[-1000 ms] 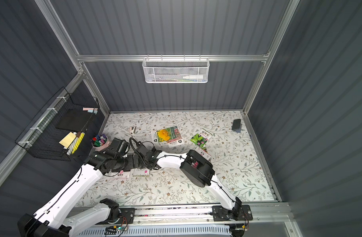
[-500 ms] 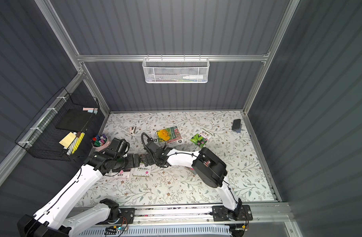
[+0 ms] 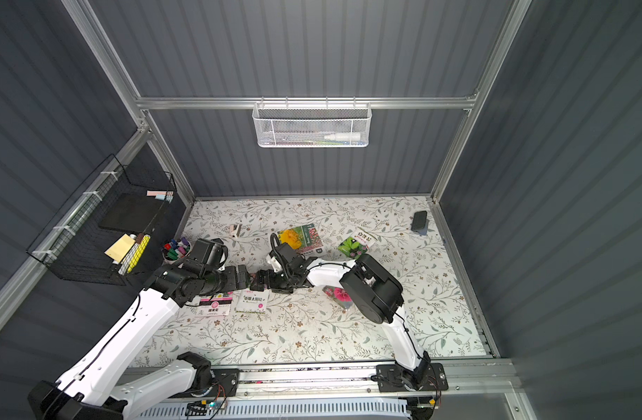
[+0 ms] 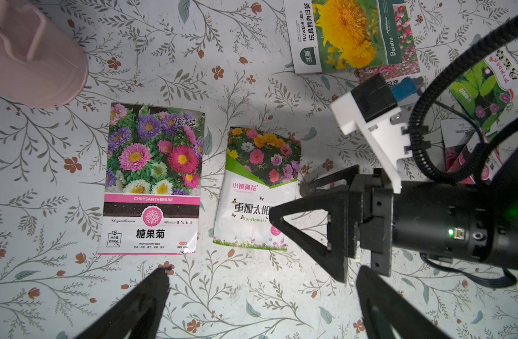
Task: Arrange the seed packets in a row
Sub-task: Place the seed packet at the center of the board.
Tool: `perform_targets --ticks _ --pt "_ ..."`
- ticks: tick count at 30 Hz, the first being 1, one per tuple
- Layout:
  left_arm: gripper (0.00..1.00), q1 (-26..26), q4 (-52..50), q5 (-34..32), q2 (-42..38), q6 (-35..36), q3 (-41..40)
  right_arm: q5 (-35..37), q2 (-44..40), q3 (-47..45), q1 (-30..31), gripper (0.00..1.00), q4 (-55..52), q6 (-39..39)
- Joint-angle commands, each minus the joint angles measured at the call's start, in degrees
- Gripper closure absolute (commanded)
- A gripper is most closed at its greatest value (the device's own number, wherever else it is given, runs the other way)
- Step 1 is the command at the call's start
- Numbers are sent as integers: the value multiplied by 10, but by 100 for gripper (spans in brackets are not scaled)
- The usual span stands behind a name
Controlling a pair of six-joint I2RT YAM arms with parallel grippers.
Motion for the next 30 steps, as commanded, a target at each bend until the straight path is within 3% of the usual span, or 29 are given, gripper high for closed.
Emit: perform_targets --ticks 1,23,30 --pt "1 4 -5 -9 1 10 16 -32 6 5 4 1 3 30" --pt "1 4 -1 3 19 5 24 -93 82 72 7 1 30 48" --pt "1 4 13 15 44 1 27 -53 -31 -18 -23 1 37 8"
